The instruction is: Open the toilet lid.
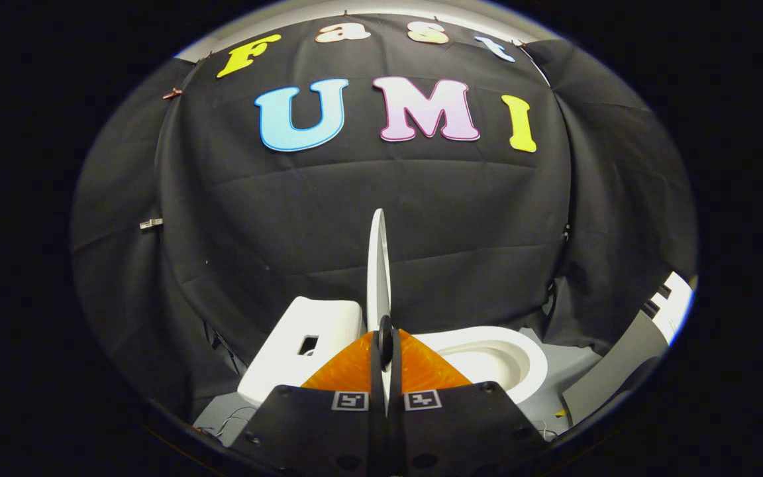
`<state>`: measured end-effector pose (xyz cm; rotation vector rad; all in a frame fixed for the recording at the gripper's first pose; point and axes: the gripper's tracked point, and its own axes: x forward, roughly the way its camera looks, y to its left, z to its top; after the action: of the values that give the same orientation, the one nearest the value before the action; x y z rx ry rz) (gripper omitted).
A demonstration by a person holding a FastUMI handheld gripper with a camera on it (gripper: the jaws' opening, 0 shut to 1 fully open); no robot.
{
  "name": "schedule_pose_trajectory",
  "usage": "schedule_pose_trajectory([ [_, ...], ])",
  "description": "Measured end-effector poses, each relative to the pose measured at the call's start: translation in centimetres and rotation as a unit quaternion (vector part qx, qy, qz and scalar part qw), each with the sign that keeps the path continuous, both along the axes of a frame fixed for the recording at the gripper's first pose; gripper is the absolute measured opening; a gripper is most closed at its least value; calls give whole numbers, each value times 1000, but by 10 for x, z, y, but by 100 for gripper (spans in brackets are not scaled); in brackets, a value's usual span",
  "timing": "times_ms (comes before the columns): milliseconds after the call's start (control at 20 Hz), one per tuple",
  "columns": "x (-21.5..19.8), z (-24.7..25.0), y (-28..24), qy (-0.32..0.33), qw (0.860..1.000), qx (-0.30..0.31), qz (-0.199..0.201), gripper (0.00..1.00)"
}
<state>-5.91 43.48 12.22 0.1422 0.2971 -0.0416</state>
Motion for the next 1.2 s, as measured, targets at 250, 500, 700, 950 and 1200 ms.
schedule_pose_trajectory([
  [250, 1, -1, 39, -6, 1000, -14, 8, 5],
  [500, 1, -5, 70, -9, 1000, -26, 14, 5],
  [700, 4, -7, 86, -11, 999, -31, 28, 5],
  [950, 6, -10, 93, -19, 999, -35, 28, 5],
  [1200, 4, -12, 104, -16, 999, -36, 35, 6],
])
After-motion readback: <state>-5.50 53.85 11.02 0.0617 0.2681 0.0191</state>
